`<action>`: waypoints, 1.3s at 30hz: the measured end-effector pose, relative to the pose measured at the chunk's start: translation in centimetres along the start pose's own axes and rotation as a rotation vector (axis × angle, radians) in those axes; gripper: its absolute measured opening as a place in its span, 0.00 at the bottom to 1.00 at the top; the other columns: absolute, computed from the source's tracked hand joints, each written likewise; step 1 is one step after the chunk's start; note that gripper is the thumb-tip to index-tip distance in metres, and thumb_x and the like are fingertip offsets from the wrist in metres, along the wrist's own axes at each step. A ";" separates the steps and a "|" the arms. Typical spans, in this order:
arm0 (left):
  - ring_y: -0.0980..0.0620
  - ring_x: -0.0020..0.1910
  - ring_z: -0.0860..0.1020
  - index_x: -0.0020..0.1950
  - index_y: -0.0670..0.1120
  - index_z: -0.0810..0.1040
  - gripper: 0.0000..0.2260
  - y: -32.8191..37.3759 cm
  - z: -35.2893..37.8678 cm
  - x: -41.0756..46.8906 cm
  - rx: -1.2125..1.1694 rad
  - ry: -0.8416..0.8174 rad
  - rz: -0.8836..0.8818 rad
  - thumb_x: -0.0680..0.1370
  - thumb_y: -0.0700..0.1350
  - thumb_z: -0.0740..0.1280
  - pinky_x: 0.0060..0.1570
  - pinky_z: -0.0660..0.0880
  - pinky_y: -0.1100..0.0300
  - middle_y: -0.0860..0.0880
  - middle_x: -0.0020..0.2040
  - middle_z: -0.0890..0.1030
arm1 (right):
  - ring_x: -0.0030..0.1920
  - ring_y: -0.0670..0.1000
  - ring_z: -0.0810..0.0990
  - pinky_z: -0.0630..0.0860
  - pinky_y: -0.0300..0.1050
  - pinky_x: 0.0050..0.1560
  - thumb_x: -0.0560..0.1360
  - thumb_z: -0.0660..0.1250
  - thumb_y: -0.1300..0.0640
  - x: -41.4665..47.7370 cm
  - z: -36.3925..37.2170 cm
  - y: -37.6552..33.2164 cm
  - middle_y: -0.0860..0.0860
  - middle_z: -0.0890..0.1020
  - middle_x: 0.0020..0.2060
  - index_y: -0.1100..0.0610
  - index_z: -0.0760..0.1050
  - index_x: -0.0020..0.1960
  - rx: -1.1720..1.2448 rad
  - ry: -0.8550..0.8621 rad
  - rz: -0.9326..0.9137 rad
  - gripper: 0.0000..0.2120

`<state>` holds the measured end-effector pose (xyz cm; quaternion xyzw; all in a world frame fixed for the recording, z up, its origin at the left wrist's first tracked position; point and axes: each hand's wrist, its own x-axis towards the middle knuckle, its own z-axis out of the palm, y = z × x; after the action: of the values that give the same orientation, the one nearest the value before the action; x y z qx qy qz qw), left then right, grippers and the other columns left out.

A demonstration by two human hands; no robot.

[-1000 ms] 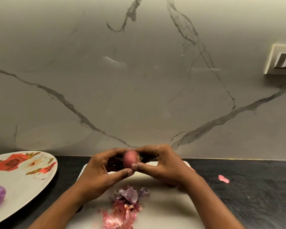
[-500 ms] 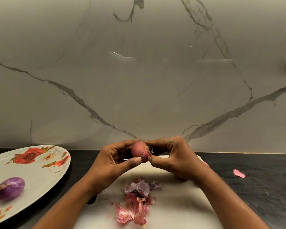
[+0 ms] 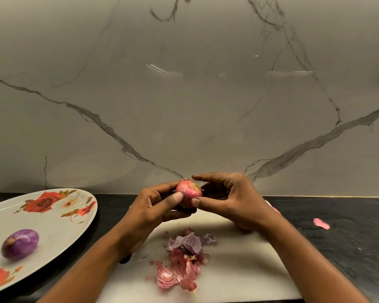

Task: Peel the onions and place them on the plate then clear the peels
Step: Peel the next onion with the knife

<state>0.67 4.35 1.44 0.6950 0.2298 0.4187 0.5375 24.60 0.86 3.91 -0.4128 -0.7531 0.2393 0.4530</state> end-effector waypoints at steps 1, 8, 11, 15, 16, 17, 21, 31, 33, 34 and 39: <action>0.37 0.62 0.84 0.73 0.44 0.77 0.19 0.0 0.1 0.0 0.011 -0.013 -0.011 0.83 0.46 0.68 0.65 0.80 0.44 0.40 0.64 0.84 | 0.53 0.47 0.89 0.85 0.50 0.58 0.75 0.81 0.54 0.0 0.2 -0.1 0.48 0.89 0.52 0.52 0.83 0.68 -0.009 0.004 -0.015 0.22; 0.39 0.58 0.86 0.71 0.44 0.79 0.19 0.0 0.3 0.0 0.050 0.019 -0.024 0.80 0.44 0.70 0.61 0.82 0.46 0.42 0.61 0.86 | 0.55 0.45 0.88 0.84 0.47 0.58 0.74 0.81 0.54 0.0 0.6 0.2 0.46 0.89 0.54 0.56 0.85 0.64 0.005 0.022 -0.043 0.19; 0.39 0.59 0.85 0.72 0.44 0.78 0.19 0.1 0.1 0.0 0.015 0.007 -0.011 0.80 0.43 0.69 0.61 0.82 0.48 0.41 0.62 0.85 | 0.55 0.47 0.88 0.85 0.46 0.57 0.72 0.81 0.57 0.1 0.6 0.3 0.47 0.89 0.53 0.57 0.86 0.62 0.062 0.026 -0.047 0.19; 0.39 0.62 0.84 0.74 0.45 0.76 0.21 -0.1 0.0 0.1 -0.032 -0.004 -0.008 0.81 0.43 0.72 0.61 0.81 0.52 0.41 0.64 0.84 | 0.47 0.50 0.89 0.86 0.52 0.51 0.71 0.82 0.56 0.1 0.8 0.4 0.49 0.90 0.45 0.54 0.88 0.53 0.047 0.064 -0.050 0.11; 0.40 0.62 0.84 0.74 0.45 0.76 0.22 -0.1 0.0 0.1 -0.044 0.008 -0.001 0.80 0.43 0.73 0.61 0.81 0.53 0.42 0.64 0.84 | 0.46 0.50 0.89 0.87 0.54 0.50 0.71 0.82 0.54 0.2 0.9 0.5 0.49 0.90 0.44 0.55 0.88 0.50 0.012 0.081 -0.065 0.09; 0.40 0.63 0.84 0.74 0.46 0.76 0.23 -0.1 -0.1 0.1 -0.051 0.019 0.004 0.79 0.43 0.73 0.60 0.81 0.54 0.42 0.64 0.85 | 0.46 0.49 0.89 0.87 0.54 0.50 0.71 0.82 0.53 0.2 1.0 0.6 0.48 0.90 0.44 0.55 0.89 0.48 -0.014 0.093 -0.080 0.09; 0.38 0.65 0.82 0.75 0.45 0.75 0.25 -0.5 -0.3 0.3 -0.095 -0.007 -0.008 0.78 0.42 0.72 0.63 0.81 0.50 0.40 0.66 0.83 | 0.45 0.48 0.89 0.87 0.51 0.50 0.69 0.84 0.52 0.1 1.0 0.7 0.48 0.89 0.44 0.55 0.86 0.50 -0.043 0.097 -0.087 0.14; 0.37 0.58 0.81 0.73 0.41 0.77 0.21 -0.1 -0.6 0.4 -0.154 -0.111 -0.069 0.80 0.44 0.65 0.57 0.82 0.48 0.34 0.67 0.80 | 0.62 0.47 0.82 0.83 0.43 0.57 0.76 0.79 0.50 0.2 1.3 0.8 0.41 0.78 0.66 0.42 0.74 0.76 -0.184 -0.085 -0.156 0.31; 0.38 0.58 0.81 0.74 0.41 0.76 0.22 -0.2 -0.6 0.4 -0.178 -0.123 -0.102 0.80 0.45 0.64 0.58 0.82 0.47 0.33 0.67 0.79 | 0.59 0.45 0.84 0.83 0.45 0.60 0.73 0.81 0.51 0.2 1.3 0.9 0.43 0.83 0.62 0.47 0.78 0.74 -0.177 -0.042 -0.160 0.30; 0.38 0.58 0.81 0.74 0.41 0.76 0.22 -0.2 -0.5 0.4 -0.181 -0.122 -0.117 0.80 0.46 0.64 0.59 0.82 0.47 0.34 0.67 0.80 | 0.57 0.44 0.86 0.83 0.46 0.60 0.72 0.82 0.51 0.2 1.3 1.0 0.43 0.85 0.60 0.49 0.80 0.72 -0.168 -0.008 -0.153 0.30; 0.44 0.63 0.83 0.70 0.48 0.81 0.18 -0.1 0.1 0.2 0.056 -0.002 -0.070 0.80 0.48 0.74 0.63 0.81 0.50 0.46 0.62 0.85 | 0.53 0.40 0.87 0.84 0.44 0.58 0.70 0.84 0.53 0.2 1.2 1.0 0.45 0.88 0.55 0.53 0.84 0.67 -0.187 0.040 -0.164 0.26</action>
<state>0.85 4.53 1.44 0.7015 0.2651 0.3924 0.5326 23.89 1.60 2.71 -0.3947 -0.7942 0.1220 0.4456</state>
